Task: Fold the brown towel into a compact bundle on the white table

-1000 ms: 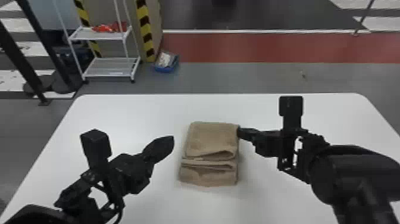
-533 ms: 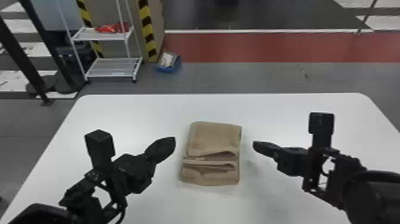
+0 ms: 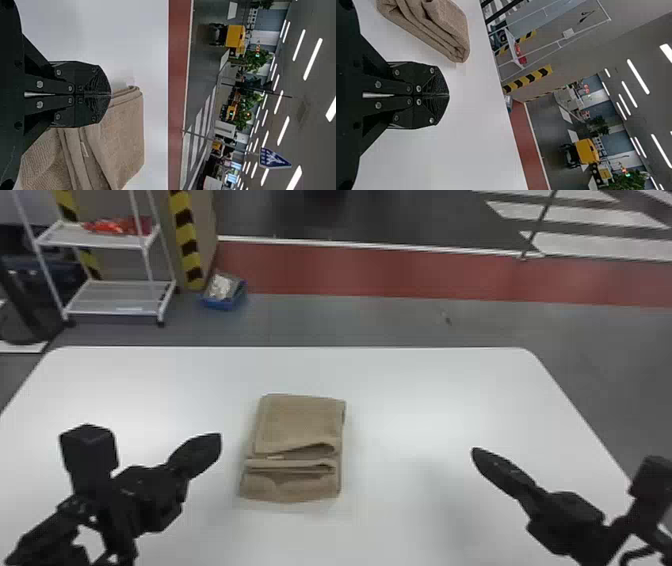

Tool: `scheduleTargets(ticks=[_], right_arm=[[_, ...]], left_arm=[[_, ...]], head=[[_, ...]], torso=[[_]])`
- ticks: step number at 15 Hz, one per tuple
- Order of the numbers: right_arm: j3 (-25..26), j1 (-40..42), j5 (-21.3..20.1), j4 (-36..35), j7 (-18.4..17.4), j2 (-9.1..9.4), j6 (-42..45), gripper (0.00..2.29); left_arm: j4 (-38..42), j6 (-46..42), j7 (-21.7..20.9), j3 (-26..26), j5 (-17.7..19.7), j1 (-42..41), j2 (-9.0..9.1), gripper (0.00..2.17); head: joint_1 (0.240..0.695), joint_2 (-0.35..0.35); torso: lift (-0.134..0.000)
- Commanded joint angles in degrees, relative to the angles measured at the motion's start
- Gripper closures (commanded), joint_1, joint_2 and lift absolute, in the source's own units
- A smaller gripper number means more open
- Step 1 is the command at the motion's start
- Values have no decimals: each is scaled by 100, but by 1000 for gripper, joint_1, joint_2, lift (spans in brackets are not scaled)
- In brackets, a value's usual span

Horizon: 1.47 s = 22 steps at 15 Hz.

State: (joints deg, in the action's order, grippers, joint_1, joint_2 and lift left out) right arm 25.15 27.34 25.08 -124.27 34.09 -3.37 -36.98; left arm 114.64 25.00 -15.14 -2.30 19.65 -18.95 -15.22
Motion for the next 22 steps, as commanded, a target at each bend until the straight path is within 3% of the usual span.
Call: scheduleTargets(ticks=[1, 4, 10, 22], right_arm=[[420, 315, 252, -88, 238, 241, 151, 1959], [640, 438, 498, -97, 475, 285, 116, 1959], [658, 386, 515, -97, 510, 285, 28, 1959], [956, 491, 832, -229, 748, 302, -201, 1959]], left_arm=[[-82, 10, 29, -69, -93, 5, 1, 1349], [-91, 10, 196, -218, -330, -74, -8, 1349], [331, 81, 214, -306, -339, -575, -8, 1349], [314, 28, 372, -701, -506, -706, 28, 1352]], head=[[695, -154], [695, -185], [695, -217], [695, -280]], torso=[[-124], [-124], [-124], [-124]])
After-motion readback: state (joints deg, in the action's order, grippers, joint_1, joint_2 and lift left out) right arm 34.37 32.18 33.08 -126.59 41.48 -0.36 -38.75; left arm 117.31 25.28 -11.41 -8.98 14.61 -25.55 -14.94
